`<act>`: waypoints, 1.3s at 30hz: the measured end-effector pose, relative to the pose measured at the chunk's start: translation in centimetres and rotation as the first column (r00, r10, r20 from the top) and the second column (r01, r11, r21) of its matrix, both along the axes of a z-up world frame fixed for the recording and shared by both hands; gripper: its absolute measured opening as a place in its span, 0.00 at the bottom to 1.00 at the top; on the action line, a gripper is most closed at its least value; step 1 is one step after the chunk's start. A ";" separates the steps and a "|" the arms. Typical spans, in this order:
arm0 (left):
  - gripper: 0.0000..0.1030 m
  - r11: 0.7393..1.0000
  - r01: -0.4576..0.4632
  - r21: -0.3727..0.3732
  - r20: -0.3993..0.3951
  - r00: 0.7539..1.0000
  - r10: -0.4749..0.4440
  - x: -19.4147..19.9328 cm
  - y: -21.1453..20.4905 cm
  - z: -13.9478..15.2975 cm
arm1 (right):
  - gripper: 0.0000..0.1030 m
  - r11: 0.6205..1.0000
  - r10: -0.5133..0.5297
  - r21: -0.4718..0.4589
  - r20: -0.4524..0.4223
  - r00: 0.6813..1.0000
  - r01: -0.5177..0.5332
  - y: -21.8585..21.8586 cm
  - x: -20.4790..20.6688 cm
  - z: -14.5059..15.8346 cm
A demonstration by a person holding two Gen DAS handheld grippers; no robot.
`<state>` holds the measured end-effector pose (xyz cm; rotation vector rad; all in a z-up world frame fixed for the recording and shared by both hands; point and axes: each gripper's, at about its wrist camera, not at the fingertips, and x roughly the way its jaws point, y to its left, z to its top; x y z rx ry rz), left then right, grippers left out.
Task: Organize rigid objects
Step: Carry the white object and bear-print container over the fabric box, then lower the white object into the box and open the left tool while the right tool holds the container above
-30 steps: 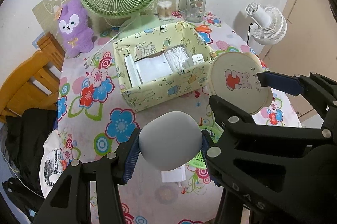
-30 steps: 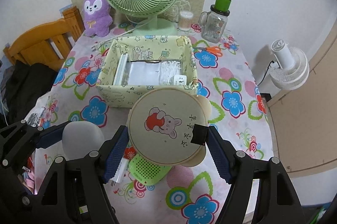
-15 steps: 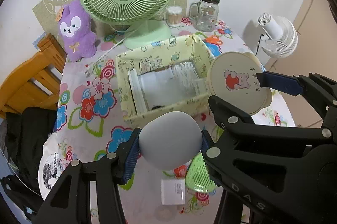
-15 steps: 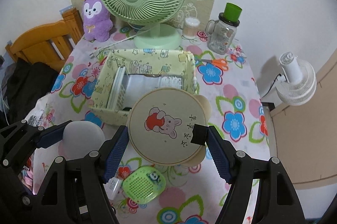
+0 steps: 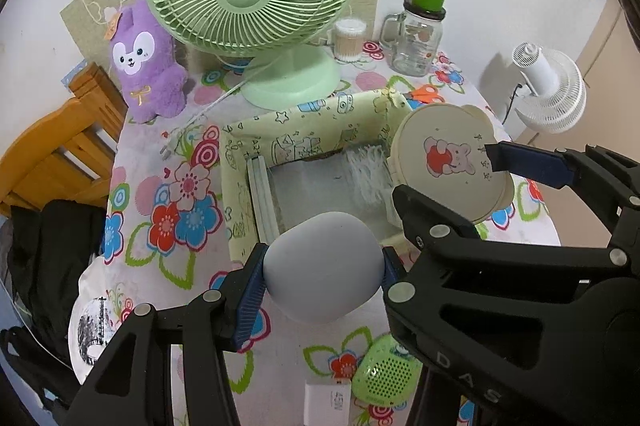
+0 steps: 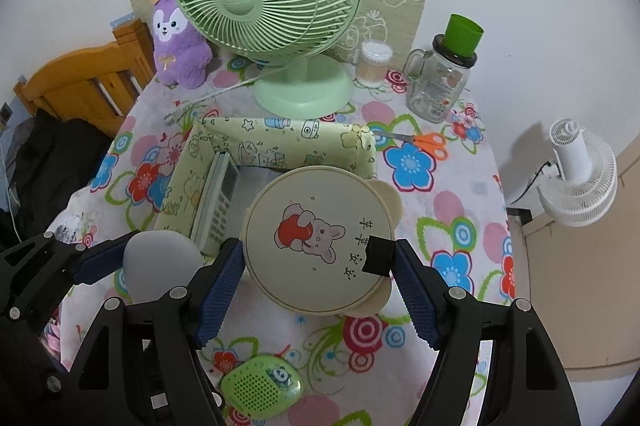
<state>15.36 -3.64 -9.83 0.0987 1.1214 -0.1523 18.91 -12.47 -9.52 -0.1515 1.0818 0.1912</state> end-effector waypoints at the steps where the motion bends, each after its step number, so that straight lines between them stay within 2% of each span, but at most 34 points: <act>1: 0.55 1.000 -0.003 0.000 0.000 1.000 0.003 0.3 0.0 0.0 | 0.74 1.000 0.001 0.002 -0.001 1.000 -0.001 0.0 0.3 -0.1; 11: 0.55 1.000 -0.018 -0.002 -0.016 1.000 0.018 3.2 0.0 -1.3 | 0.74 0.999 0.005 0.036 -0.033 0.999 -0.004 0.0 3.4 -1.3; 17: 0.55 1.000 -0.026 -0.008 -0.026 0.999 0.026 4.9 -0.2 -2.5 | 0.74 1.000 0.008 0.022 -0.039 0.999 -0.007 0.0 5.1 -2.3; 32: 0.56 0.998 -0.050 -0.023 -0.079 0.996 0.048 9.4 0.3 -7.1 | 0.74 0.999 -0.014 0.037 -0.081 0.997 0.018 -0.6 8.7 -5.7; 34: 0.73 0.999 -0.039 -0.020 -0.073 0.997 0.038 9.5 0.2 -7.3 | 0.74 0.999 -0.015 0.040 -0.089 0.996 0.019 -0.7 9.0 -6.2; 39: 0.84 1.000 -0.018 -0.013 -0.049 0.999 0.017 9.6 0.0 -7.2 | 0.74 1.000 -0.006 0.030 -0.077 0.997 0.009 -0.5 9.5 -6.5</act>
